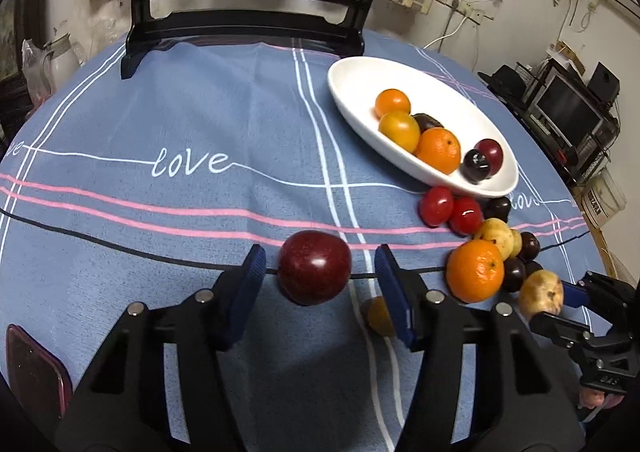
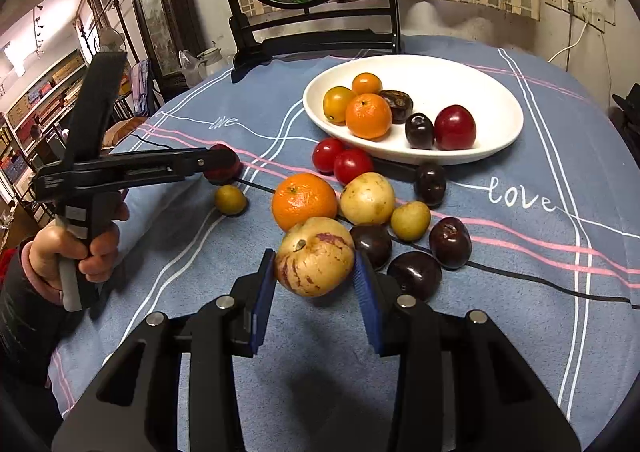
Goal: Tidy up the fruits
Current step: 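Grasp a red apple with the left tool while the right tool grasps a pale striped pepino, then place both fruits in the white plate and open both tools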
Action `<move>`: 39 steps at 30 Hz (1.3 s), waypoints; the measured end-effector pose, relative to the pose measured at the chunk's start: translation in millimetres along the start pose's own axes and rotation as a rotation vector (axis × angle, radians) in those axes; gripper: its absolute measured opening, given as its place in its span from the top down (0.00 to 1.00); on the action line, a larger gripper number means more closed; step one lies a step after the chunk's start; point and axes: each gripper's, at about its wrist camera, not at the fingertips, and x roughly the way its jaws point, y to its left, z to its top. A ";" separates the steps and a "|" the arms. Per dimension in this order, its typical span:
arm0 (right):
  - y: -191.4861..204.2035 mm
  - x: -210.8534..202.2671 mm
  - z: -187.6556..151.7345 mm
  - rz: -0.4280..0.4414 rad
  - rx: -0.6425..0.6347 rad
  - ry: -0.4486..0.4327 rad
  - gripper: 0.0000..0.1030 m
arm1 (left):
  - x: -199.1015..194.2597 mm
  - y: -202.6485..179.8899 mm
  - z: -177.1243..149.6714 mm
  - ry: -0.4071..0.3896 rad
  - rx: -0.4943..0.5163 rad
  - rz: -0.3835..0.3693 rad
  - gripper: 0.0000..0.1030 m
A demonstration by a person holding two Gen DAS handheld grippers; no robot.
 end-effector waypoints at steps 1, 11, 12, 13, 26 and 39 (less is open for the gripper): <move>0.1 -0.2 0.0 0.001 -0.001 0.000 0.62 | 1.1 -0.3 0.0 0.004 -0.001 0.001 0.44; 1.1 -4.4 -1.0 -0.006 -0.003 -0.014 0.62 | 6.9 -2.9 -3.2 0.023 0.027 0.030 0.62; 1.0 -5.0 -0.7 -0.007 -0.003 -0.017 0.62 | 5.9 -3.6 -3.5 0.020 0.031 0.033 0.62; 0.8 -6.2 -0.2 -0.009 -0.002 -0.022 0.62 | 3.1 -5.2 -3.4 0.012 0.032 0.039 0.62; -51.0 -16.3 53.3 -0.109 0.078 -0.184 0.62 | -20.9 -74.2 53.6 -0.136 0.151 -0.069 0.62; -109.1 27.7 105.2 -0.152 0.150 -0.229 0.53 | 48.1 -118.3 122.2 -0.124 0.188 -0.001 0.20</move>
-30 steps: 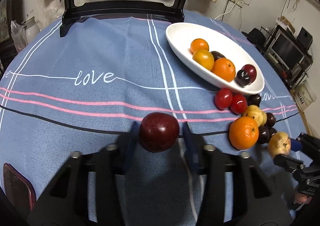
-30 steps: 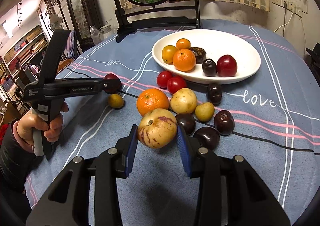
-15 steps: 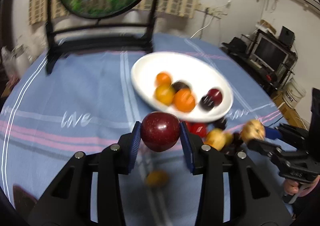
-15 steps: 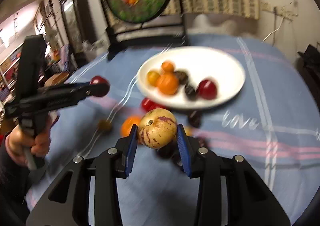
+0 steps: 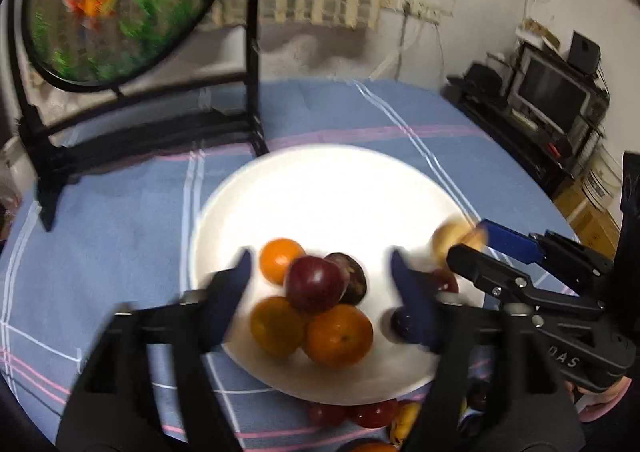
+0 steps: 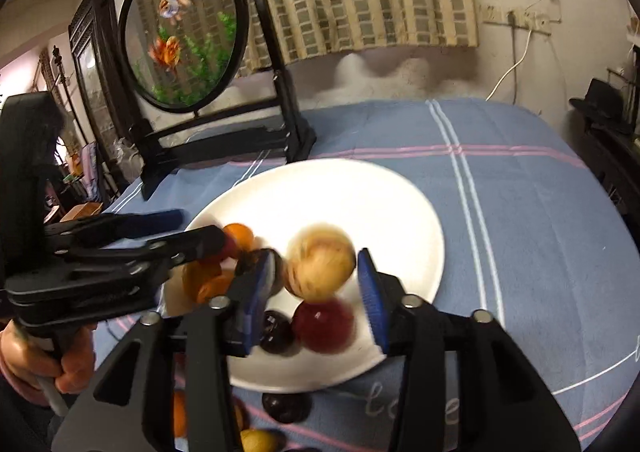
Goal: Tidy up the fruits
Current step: 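Place both fruits in the white plate and open both tools, then close the left tool on a small olive-green fruit while the right tool grasps a dark plum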
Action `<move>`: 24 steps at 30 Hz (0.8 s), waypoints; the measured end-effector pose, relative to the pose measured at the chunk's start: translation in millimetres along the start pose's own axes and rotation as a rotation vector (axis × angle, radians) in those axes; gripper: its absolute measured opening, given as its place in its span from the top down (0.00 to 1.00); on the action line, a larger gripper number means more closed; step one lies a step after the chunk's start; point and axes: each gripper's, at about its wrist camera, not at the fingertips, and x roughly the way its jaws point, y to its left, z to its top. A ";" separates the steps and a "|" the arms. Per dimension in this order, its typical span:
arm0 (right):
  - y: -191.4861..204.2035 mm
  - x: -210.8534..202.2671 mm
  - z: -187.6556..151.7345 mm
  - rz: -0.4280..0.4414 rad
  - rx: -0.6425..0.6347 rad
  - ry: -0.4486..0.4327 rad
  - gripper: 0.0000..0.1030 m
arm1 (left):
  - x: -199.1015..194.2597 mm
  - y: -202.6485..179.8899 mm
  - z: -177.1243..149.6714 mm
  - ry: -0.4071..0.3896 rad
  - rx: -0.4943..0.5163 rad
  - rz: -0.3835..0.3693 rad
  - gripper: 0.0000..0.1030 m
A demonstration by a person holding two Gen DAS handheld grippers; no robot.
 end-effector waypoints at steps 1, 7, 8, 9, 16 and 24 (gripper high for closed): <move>0.9 -5.1 -0.9 0.014 -0.004 0.009 0.53 | -7.0 1.6 -0.8 -0.014 0.000 -0.003 0.19; 15.6 -53.5 -29.4 0.057 -0.065 0.038 0.53 | -68.6 18.1 -30.5 -0.058 -0.004 0.001 0.10; 18.6 -61.2 -39.5 0.066 -0.071 0.049 0.53 | -77.7 21.9 -39.7 -0.069 -0.010 0.002 0.10; 21.9 -67.3 -49.3 0.072 -0.076 0.064 0.53 | -85.1 25.4 -49.3 -0.077 -0.017 0.005 0.09; 34.4 -79.8 -99.5 0.087 -0.064 0.162 0.53 | -98.6 57.4 -116.2 -0.022 -0.090 0.058 0.06; 41.3 -69.8 -113.3 0.063 -0.084 0.246 0.56 | -90.8 71.2 -134.8 0.044 -0.136 0.061 0.06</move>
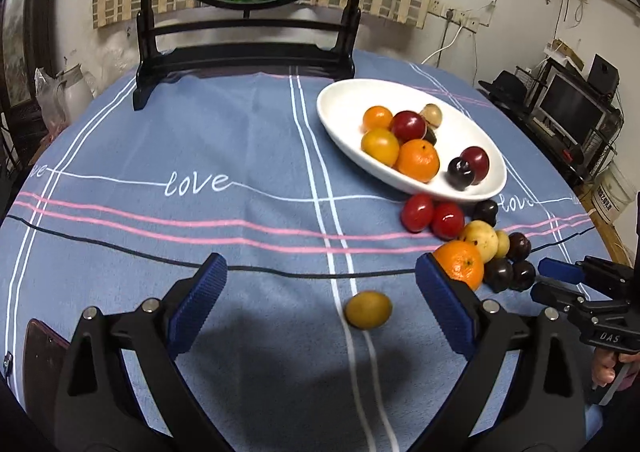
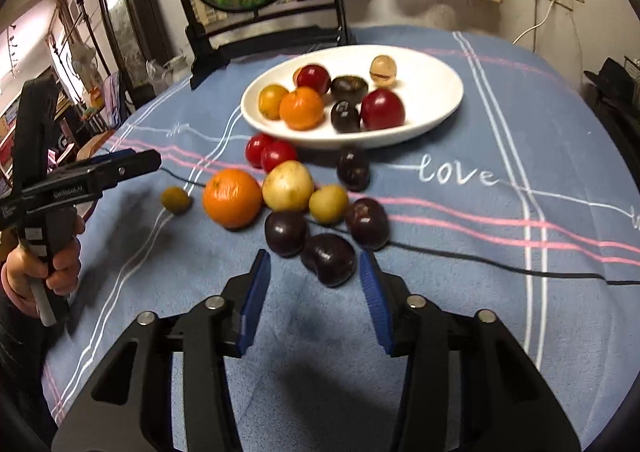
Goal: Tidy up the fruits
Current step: 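Close the left tool on a small olive-green fruit while the right tool grasps a dark plum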
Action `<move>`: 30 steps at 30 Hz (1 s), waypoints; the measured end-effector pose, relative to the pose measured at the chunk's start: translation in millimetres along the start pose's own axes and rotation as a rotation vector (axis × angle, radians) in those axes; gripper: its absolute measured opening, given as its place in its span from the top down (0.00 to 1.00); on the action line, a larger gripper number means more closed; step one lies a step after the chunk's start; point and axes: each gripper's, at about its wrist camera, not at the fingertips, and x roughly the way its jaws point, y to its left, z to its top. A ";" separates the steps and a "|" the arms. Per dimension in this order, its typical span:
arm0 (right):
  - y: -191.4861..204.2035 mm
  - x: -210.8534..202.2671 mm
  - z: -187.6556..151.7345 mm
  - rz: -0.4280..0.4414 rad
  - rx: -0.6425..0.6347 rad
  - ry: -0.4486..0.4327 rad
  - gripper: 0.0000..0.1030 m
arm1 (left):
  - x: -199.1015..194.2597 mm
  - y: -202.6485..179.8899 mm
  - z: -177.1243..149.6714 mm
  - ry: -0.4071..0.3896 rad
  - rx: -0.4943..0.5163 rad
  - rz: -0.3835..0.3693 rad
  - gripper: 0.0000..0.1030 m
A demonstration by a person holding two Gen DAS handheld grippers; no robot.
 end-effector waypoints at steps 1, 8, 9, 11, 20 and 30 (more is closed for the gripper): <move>-0.2 2.9 -0.6 -0.002 0.001 0.007 0.56 | 0.7 -0.4 -0.9 0.003 0.001 -0.004 0.06; -1.4 18.3 2.1 -0.035 -0.007 0.028 0.61 | 1.4 -9.9 -2.2 0.010 0.045 -0.004 0.06; -0.9 20.7 2.0 -0.041 -0.010 0.034 0.62 | 1.9 -11.5 -2.7 0.011 0.051 -0.003 0.06; 1.7 22.1 2.1 -0.061 -0.027 0.030 0.64 | 3.4 -13.0 -4.6 0.016 0.062 -0.001 0.06; 3.7 9.5 2.8 -0.070 -0.052 -0.019 0.69 | 8.1 -20.1 -9.0 0.035 0.114 0.020 0.06; -1.6 8.8 2.7 -0.058 -0.015 -0.014 0.69 | 26.0 -37.7 -22.7 0.101 0.223 0.055 0.07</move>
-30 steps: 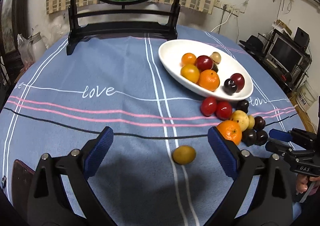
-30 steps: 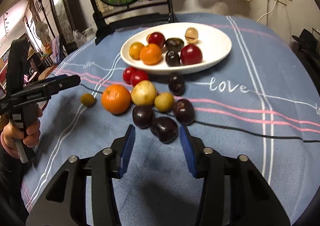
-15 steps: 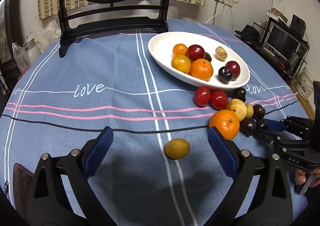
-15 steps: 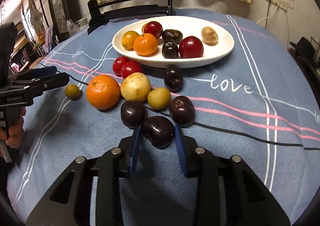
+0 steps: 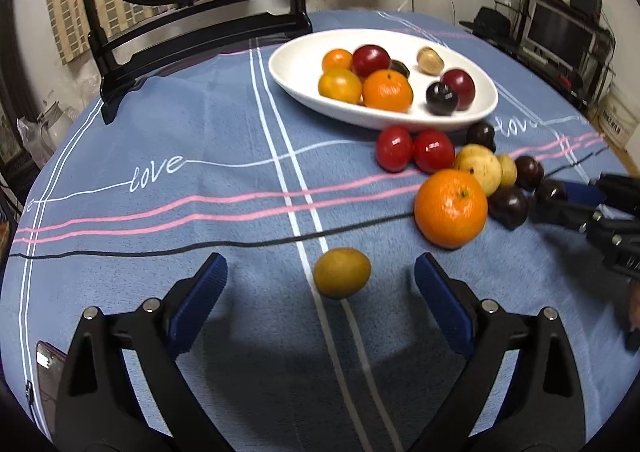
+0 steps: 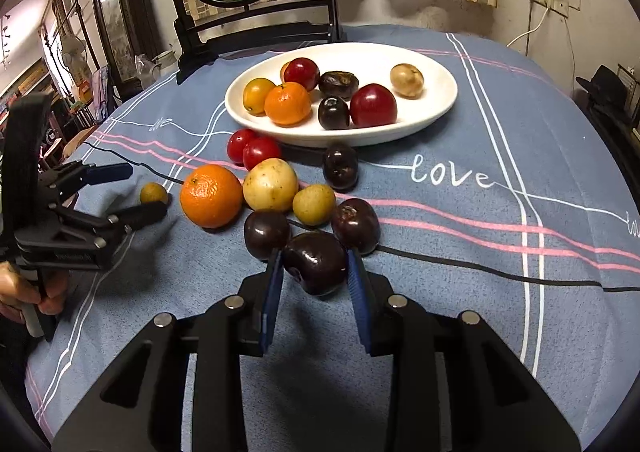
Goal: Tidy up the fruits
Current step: 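Close the left tool on a small olive-green fruit while the right tool grasps a dark plum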
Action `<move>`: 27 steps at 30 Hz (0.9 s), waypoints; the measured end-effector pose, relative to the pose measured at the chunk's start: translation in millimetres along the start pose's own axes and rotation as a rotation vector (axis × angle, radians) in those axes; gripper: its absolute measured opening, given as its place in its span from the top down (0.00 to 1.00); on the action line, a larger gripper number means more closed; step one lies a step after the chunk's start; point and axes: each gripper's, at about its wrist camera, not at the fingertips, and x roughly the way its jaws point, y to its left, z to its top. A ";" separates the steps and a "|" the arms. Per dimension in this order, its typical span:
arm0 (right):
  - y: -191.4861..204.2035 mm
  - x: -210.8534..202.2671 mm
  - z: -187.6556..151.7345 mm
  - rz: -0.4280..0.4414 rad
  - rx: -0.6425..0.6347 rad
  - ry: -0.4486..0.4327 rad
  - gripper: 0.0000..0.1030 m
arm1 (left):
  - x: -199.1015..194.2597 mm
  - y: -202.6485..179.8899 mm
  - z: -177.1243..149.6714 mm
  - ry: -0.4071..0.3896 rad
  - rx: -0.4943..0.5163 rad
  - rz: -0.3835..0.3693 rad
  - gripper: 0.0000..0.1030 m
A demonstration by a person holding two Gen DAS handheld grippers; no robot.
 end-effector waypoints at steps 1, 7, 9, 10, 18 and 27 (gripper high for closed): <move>0.1 -0.3 0.0 0.000 0.000 -0.002 0.69 | 1.6 -0.6 -0.8 0.005 0.005 0.001 0.07; 0.9 0.2 -0.6 -0.004 -0.004 0.000 0.69 | 8.3 -1.3 -2.5 0.032 0.004 -0.018 0.18; 0.7 0.2 -0.7 -0.007 -0.003 0.000 0.69 | 8.2 -0.7 -2.6 0.030 0.002 -0.025 0.22; 0.8 0.4 -0.7 -0.008 -0.002 0.000 0.69 | 8.2 -0.8 -2.8 0.030 0.003 -0.028 0.23; 0.9 1.7 -0.9 -0.014 -0.003 0.009 0.69 | 6.7 -4.1 -1.3 0.022 0.024 -0.049 0.37; 0.8 0.9 -0.6 -0.017 -0.004 0.006 0.69 | 4.6 3.7 -0.9 0.020 -0.004 -0.047 0.59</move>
